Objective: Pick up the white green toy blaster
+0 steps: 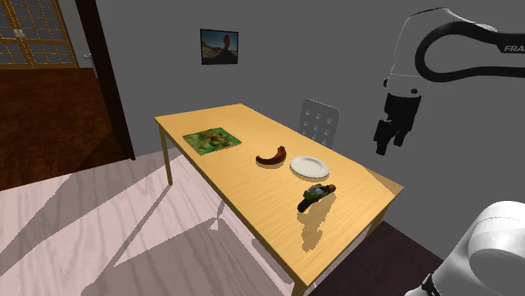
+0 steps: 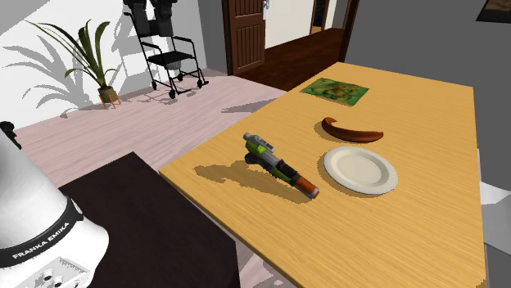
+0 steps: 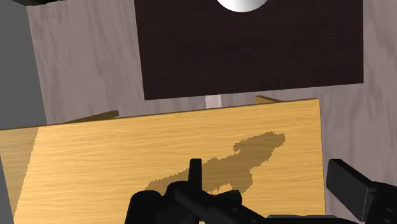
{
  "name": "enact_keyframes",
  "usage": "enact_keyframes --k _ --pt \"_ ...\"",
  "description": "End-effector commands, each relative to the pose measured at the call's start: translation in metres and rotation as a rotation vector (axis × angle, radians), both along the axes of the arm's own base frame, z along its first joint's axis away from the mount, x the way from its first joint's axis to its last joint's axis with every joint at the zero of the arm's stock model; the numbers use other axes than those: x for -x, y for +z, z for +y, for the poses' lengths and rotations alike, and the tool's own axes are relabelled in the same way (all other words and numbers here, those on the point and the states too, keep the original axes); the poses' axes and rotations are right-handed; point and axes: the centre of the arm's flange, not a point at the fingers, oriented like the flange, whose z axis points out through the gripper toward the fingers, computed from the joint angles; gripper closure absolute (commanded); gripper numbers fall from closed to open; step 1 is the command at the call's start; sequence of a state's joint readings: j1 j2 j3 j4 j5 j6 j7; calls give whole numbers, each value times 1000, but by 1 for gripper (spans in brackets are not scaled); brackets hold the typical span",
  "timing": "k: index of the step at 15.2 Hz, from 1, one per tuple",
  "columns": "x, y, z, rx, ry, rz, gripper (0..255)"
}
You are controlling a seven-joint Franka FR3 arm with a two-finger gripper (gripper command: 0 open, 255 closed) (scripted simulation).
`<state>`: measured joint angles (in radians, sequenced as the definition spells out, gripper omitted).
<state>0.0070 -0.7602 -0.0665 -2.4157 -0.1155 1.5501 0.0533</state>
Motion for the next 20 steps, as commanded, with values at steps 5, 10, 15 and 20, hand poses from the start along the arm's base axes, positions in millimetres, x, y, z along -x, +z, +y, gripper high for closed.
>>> enact_keyframes --k 5,10,15,20 --pt "-36 -40 -7 -24 -158 3 0" --pt "-79 -90 -23 -54 -355 7 0" --pt "-119 -140 -45 -84 -552 11 0" --pt "-152 -192 -73 -114 -749 14 0"
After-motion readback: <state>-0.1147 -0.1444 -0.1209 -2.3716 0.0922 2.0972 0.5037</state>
